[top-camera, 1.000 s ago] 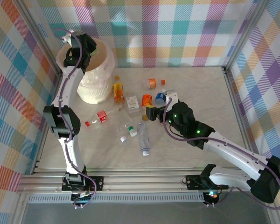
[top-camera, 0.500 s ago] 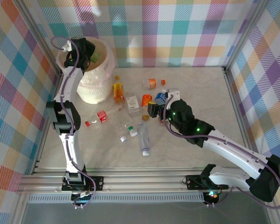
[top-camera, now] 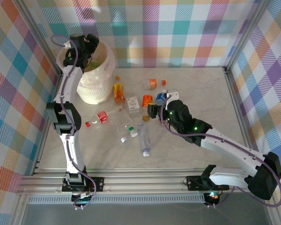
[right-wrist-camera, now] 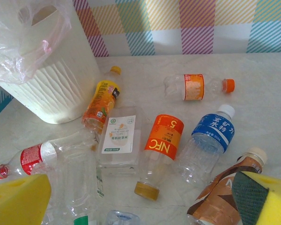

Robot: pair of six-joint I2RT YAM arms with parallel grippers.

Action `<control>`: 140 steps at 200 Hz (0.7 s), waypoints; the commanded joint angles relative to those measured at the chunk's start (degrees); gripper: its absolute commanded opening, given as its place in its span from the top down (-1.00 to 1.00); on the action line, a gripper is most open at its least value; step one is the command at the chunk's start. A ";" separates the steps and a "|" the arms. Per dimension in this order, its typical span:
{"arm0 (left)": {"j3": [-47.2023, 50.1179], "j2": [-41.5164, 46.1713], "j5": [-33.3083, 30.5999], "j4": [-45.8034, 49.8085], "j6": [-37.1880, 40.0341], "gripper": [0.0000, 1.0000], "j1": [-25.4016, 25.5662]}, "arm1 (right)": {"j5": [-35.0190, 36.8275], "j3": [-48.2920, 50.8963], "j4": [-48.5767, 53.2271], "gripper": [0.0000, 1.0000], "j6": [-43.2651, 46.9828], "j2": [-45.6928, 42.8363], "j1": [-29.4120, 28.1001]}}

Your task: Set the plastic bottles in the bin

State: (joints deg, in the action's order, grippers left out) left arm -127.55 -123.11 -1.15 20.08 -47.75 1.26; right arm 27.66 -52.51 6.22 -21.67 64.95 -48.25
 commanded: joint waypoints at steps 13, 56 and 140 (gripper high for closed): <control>3.54 11.60 4.77 -1.05 5.42 -1.00 1.43 | 1.71 -2.82 -0.06 -0.99 -1.61 1.43 -0.18; 10.60 21.57 5.83 -1.02 12.42 -1.00 5.22 | 2.21 -3.48 0.24 -0.99 -4.42 3.60 -0.18; 34.97 38.87 0.34 5.43 21.66 -1.00 17.86 | 7.05 -2.54 0.57 -0.99 -11.59 5.18 -0.18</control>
State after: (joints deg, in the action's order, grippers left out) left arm -100.18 -88.31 2.48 21.32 -29.74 15.09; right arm 31.51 -54.39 6.31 -29.65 69.36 -48.25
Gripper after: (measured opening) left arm 0.998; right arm 0.996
